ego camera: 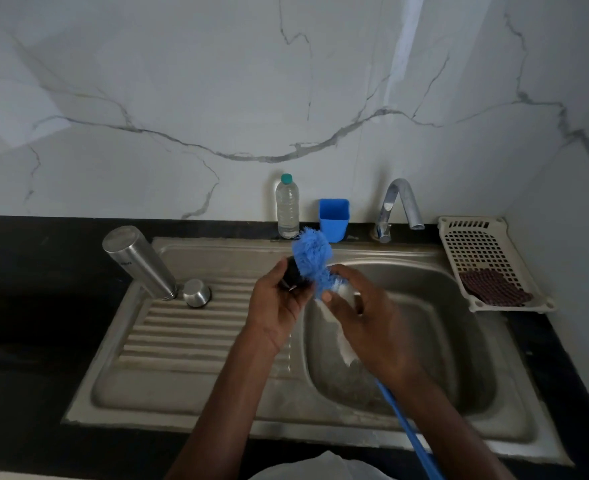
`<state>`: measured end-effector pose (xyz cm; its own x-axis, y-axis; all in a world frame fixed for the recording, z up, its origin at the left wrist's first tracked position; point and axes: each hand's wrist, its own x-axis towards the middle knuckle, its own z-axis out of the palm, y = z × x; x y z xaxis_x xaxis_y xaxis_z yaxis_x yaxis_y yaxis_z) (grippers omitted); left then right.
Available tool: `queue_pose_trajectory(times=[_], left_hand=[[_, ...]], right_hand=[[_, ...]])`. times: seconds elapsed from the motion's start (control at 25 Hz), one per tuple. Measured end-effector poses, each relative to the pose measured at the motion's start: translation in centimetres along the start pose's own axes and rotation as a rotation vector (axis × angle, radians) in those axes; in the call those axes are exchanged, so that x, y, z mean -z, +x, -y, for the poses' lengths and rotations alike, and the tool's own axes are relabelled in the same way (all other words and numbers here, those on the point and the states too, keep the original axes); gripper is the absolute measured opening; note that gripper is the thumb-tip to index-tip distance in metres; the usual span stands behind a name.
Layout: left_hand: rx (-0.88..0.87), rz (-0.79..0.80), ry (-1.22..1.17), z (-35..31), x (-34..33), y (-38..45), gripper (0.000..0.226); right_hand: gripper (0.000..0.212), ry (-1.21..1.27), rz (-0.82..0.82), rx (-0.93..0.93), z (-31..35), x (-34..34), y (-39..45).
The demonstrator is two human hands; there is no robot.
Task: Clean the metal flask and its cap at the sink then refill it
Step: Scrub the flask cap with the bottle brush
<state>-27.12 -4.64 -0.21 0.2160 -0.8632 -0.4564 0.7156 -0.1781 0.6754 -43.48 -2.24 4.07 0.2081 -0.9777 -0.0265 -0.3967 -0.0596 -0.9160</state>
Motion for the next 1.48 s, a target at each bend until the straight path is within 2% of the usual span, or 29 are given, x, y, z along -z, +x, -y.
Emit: queue_pose_trajectory(times=[0.04,0.16,0.2,0.28,0.36,0.44,0.52,0.6,0.68,0.8,0.92,1.04,1.12,1.2,1.24,1.36,1.44,1.48], left_hand=[[0.013,-0.028,0.017,-0.1,-0.1,0.2,0.039],[-0.091,-0.125,0.471,0.7,-0.7,0.3,0.055],[-0.125,-0.160,0.500,1.0,-0.8,0.3,0.054],[-0.109,-0.259,0.409,0.6,-1.1,0.1,0.045],[-0.139,-0.317,0.409,-0.1,-0.7,0.3,0.035],[-0.258,-0.313,0.638,0.5,0.1,0.6,0.027],[-0.352,-0.255,0.807,1.9,0.1,0.2,0.026],[-0.390,-0.266,0.763,2.0,-0.1,-0.3,0.028],[-0.399,-0.309,0.671,1.2,0.0,0.2,0.026],[-0.527,-0.338,0.865,0.4,1.2,1.4,0.020],[-0.595,-0.302,0.941,0.3,0.6,1.3,0.020],[-0.717,-0.274,1.048,-1.1,0.5,1.9,0.029],[-0.788,-0.115,1.178,-1.7,1.0,2.0,0.033],[-0.781,0.034,1.166,-0.9,1.3,1.2,0.036],[-0.720,0.033,1.030,-0.6,1.0,0.7,0.036],[-0.508,-0.236,0.532,-0.6,-0.3,1.3,0.033],[-0.532,-0.395,0.458,-1.0,-0.7,2.3,0.030],[-0.586,-0.430,0.528,-0.9,-0.9,2.3,0.028]], right_hand=[[0.043,-0.035,0.003,0.018,0.0,-0.3,-0.4],[0.049,-0.101,-0.003,0.055,0.0,-0.4,0.4],[0.049,-0.107,-0.016,0.040,0.1,-0.3,1.0],[0.048,-0.079,0.001,0.005,0.4,-0.3,1.1],[0.048,-0.064,0.029,0.079,0.5,-0.5,-0.8],[0.047,-0.111,0.041,0.201,1.0,-1.0,-2.4],[0.046,-0.231,0.013,0.244,1.2,-1.3,-1.0],[0.047,-0.267,-0.016,0.174,2.1,-0.9,1.0],[0.048,-0.262,0.006,0.196,2.6,-0.3,1.0],[0.048,-0.338,0.140,0.297,2.8,-1.0,-1.6],[0.050,-0.405,0.044,0.251,2.3,-0.6,0.9],[0.049,-0.372,0.071,0.251,2.6,0.1,0.8],[0.046,-0.318,0.069,0.248,2.7,0.0,0.1],[0.038,-0.189,0.079,0.041,1.9,0.6,2.5],[0.034,-0.001,0.142,-0.111,1.6,1.3,4.1],[0.035,0.733,0.361,-0.455,1.7,2.4,5.1],[0.038,0.916,0.389,-0.529,1.6,0.9,3.1],[0.035,0.914,0.358,-0.517,1.7,-0.2,2.2]])
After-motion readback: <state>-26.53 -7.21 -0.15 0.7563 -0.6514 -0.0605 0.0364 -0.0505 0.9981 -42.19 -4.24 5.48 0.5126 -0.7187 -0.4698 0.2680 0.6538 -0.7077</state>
